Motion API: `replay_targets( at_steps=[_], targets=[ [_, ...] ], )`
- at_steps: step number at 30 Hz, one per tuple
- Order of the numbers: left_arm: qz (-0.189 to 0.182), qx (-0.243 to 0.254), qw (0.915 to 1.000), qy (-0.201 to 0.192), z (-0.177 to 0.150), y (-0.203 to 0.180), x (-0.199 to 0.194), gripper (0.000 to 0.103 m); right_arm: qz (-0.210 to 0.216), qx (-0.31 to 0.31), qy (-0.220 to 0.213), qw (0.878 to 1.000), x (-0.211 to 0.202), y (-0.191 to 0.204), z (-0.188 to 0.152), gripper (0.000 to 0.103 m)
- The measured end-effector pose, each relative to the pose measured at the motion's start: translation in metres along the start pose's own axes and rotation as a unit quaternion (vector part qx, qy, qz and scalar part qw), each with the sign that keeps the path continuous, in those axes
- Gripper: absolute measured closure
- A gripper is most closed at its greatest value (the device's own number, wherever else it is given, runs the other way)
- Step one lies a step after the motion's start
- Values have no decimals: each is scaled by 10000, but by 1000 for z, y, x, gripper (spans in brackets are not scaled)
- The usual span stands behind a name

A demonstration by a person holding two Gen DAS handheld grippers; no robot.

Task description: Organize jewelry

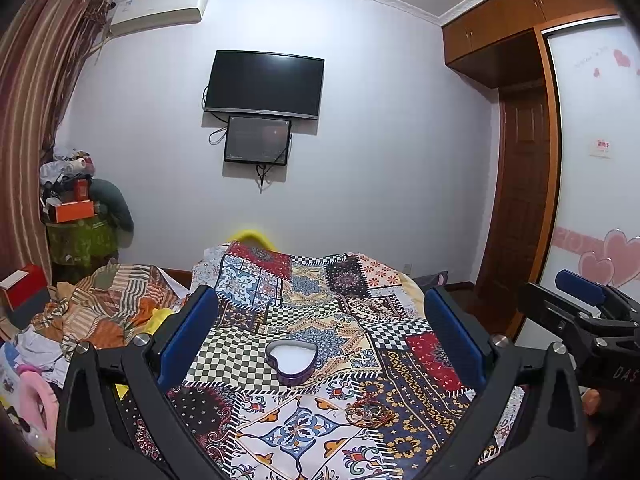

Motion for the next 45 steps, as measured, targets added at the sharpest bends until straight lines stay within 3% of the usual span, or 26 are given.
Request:
replay_targets(
  at_steps=[11,17,25,30,34,39,45],
  targets=[
    [15,3,9999,153,-12,3,15,0,-23,26,146,9999,11,-4,-6,0],
    [54,-37,9991,424,-29,11,34,0,-92,39,357,9993,24,-10,-20,0],
    [219,-16,9927,1183,-79,29,70,0,-299,-63,1003,9945,54,-27,-60,0],
    [169,20,9854,1695,-115,36,88,2,-236,-68,1643,9861,79,-36,-97,1],
    [71,151,9754,2197,-148,35,102,16,-9,61,2087,9780,90,-37,-119,18],
    [-142,-97,9625,2707,-177,37,109,31,364,161,2532,9666,99,-31,-141,38],
    [-390,-298,9540,2959,-194,34,114,47,759,113,2828,9561,111,-16,-159,59]
  ],
)
Point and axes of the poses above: each gripper's, at about its wrist camera, not at the fingertips, and x roughly the way its jaws point, y to its left, z to its top, the point moved 5 cm from there along x, roughly the way its jaws point, and after that the axes turned 11 degrees about -y, right-handed, at the moved point
